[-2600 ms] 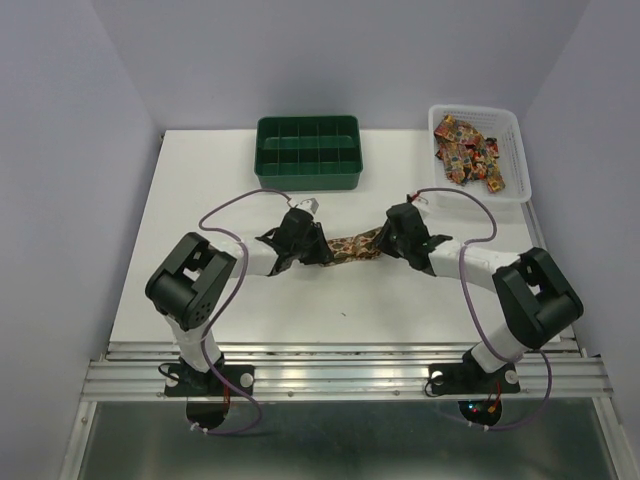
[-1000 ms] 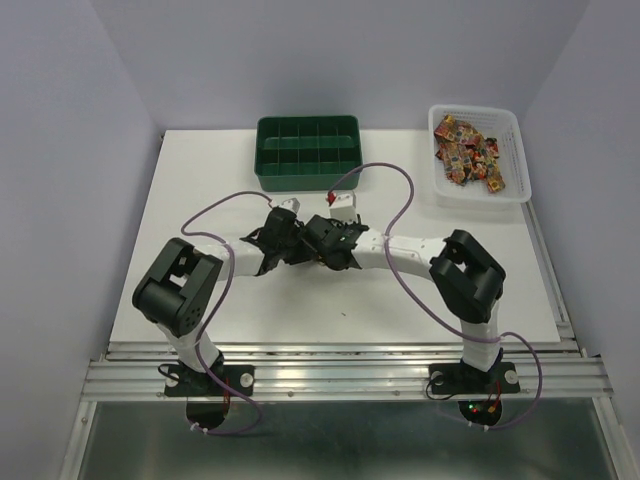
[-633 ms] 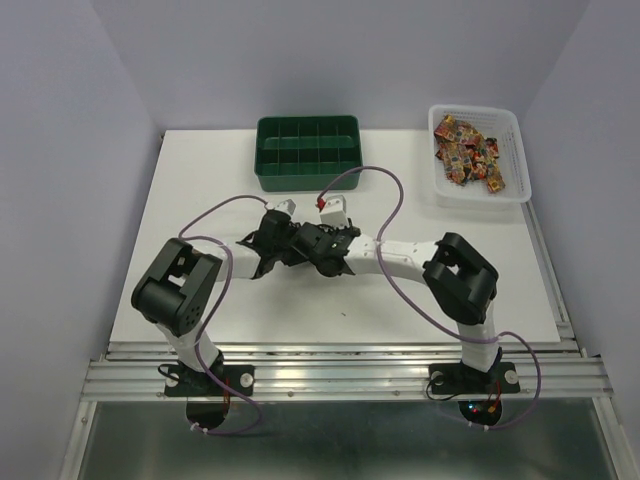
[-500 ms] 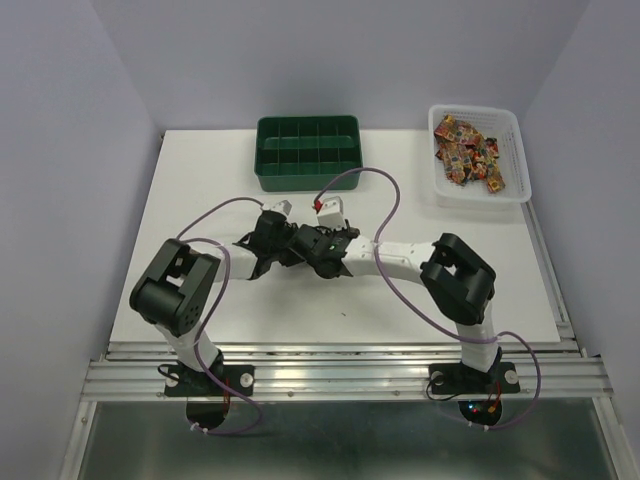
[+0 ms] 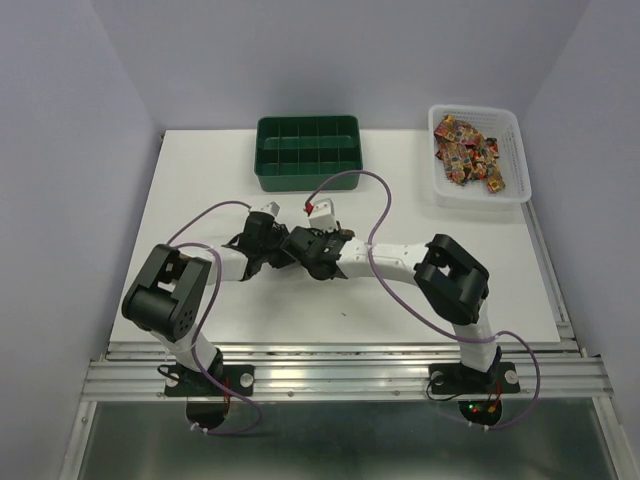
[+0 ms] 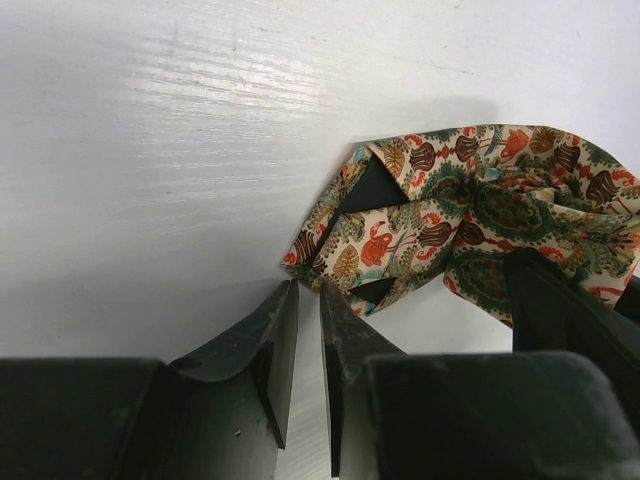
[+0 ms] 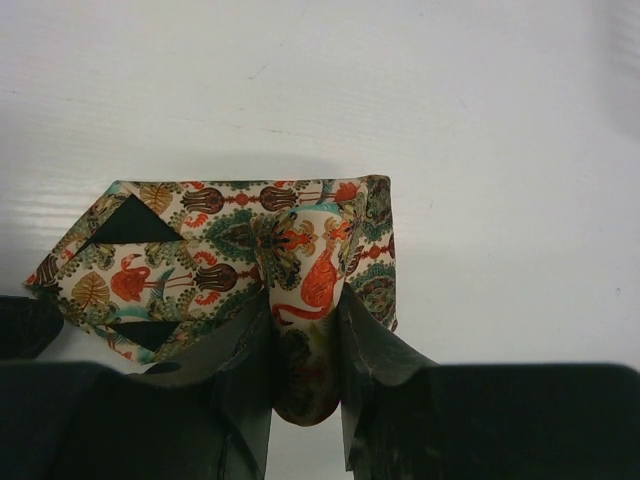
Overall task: Roll the ties
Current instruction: Roll the tie
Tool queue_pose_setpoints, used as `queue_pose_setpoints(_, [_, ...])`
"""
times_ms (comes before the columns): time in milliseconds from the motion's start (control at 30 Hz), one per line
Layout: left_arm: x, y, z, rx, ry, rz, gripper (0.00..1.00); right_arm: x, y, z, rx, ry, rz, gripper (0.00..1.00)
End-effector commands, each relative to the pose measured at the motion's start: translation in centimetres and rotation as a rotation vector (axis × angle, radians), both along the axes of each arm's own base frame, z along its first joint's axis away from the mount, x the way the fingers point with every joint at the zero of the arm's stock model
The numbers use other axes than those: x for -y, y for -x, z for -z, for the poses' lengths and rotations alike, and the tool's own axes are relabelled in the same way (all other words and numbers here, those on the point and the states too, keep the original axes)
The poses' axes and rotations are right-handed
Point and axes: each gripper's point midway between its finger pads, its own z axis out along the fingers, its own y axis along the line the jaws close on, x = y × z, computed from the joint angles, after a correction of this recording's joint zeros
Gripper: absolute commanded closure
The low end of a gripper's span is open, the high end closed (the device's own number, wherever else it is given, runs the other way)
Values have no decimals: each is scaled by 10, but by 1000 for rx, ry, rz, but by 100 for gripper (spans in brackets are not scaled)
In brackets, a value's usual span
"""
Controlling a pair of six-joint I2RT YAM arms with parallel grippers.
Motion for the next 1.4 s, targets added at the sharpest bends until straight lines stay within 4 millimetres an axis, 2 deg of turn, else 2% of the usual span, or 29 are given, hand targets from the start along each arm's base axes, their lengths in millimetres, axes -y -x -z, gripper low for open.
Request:
queue_pose_setpoints(0, [-8,8,0,-5,-23,9,73,-32,1,3,-20,-97,-51,80])
queue_pose_setpoints(167, [-14,4,-2,-5,-5,1,73,-46,4,10,-58,-152,-84,78])
queue_pose_setpoints(467, [-16,-6,-21,50,15,3,72,-60,7,19,-101,-214,-95,71])
queue_pose_setpoints(600, [-17,-6,-22,56,14,7,72,-65,9,20,-116,-237,-103,66])
queue_pose_setpoints(700, [-16,-8,-24,62,16,9,72,-69,12,20,-135,-263,-116,52])
queue_pose_setpoints(800, [-15,-8,-25,66,15,15,72,-73,14,18,-145,-287,-128,47])
queue_pose_setpoints(1033, [-11,-13,-31,87,29,34,71,-85,15,13,-152,-346,-173,43])
queue_pose_setpoints(1100, [-8,-15,-36,105,49,54,66,-87,15,11,-155,-367,-178,39])
queue_pose_setpoints(1200, [-5,-17,-39,118,62,68,66,-83,13,11,-167,-400,-165,38])
queue_pose_setpoints(1233, [-5,-17,-40,118,68,68,66,-90,13,5,-174,-449,-187,38])
queue_pose_setpoints(1300, [-5,-19,-42,126,72,71,65,-87,12,8,-196,-487,-199,39])
queue_pose_setpoints(1333, [-4,-19,-42,126,80,74,63,-93,13,5,-206,-533,-220,39])
queue_pose_setpoints(1367, [-5,-20,-43,133,81,77,63,-88,11,4,-207,-549,-214,39])
